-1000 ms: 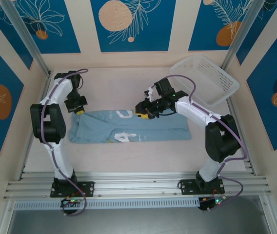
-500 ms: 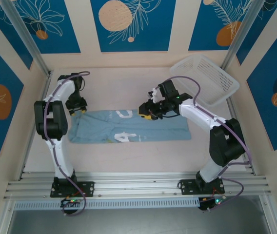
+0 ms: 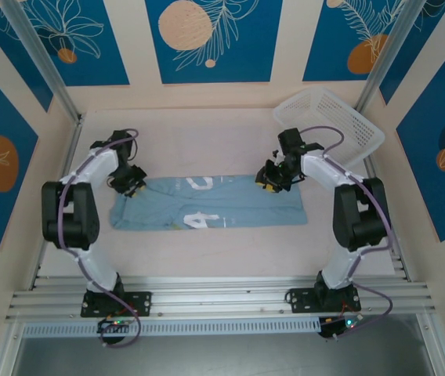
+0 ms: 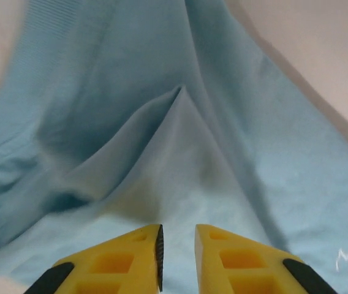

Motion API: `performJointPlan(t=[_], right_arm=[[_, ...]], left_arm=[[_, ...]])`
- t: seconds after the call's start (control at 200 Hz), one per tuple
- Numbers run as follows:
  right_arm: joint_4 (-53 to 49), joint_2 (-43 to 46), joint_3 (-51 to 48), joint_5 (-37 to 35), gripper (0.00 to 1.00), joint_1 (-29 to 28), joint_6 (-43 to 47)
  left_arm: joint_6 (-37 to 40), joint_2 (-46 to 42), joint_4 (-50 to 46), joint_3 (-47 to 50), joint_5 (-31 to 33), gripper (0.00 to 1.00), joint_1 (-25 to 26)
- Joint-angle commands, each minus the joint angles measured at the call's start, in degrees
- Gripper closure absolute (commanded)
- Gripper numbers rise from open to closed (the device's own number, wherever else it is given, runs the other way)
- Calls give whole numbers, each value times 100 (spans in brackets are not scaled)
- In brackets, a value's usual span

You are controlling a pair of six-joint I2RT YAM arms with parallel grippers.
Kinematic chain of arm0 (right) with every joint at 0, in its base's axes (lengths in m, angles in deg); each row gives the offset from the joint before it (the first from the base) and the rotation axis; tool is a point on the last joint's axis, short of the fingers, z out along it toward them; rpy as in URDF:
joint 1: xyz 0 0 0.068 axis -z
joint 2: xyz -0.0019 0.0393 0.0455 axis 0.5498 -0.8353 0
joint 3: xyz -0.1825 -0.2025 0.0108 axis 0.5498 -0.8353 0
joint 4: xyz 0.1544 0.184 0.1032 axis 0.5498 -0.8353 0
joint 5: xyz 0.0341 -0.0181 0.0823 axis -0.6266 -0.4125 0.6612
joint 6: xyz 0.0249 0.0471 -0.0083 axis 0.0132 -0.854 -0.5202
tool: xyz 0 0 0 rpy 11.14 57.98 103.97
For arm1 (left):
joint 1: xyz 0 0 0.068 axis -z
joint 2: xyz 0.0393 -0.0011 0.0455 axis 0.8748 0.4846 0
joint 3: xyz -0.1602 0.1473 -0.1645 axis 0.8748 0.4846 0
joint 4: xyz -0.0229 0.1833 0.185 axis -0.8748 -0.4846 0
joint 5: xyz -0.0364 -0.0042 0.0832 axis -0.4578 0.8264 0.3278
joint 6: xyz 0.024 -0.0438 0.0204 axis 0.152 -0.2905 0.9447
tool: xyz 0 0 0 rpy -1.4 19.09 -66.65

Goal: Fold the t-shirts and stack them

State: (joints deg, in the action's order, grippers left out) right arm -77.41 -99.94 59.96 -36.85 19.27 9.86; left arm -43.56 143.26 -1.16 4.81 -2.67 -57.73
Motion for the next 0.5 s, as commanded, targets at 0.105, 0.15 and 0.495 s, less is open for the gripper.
performJointPlan(t=[0.105, 0.15, 0.495], right_arm=[[-1045, -876, 676, -951, 70, 64, 163], [-1123, -983, 690, -1035, 70, 64, 120], [-1268, -771, 86, -908, 70, -207, -484]], left_arm=[[-435, 930, 204, -405, -369, 81, 23], [-381, 1115, 167, -520, -408, 81, 23], [67, 2960, 168, -2923, -753, 82, 5]])
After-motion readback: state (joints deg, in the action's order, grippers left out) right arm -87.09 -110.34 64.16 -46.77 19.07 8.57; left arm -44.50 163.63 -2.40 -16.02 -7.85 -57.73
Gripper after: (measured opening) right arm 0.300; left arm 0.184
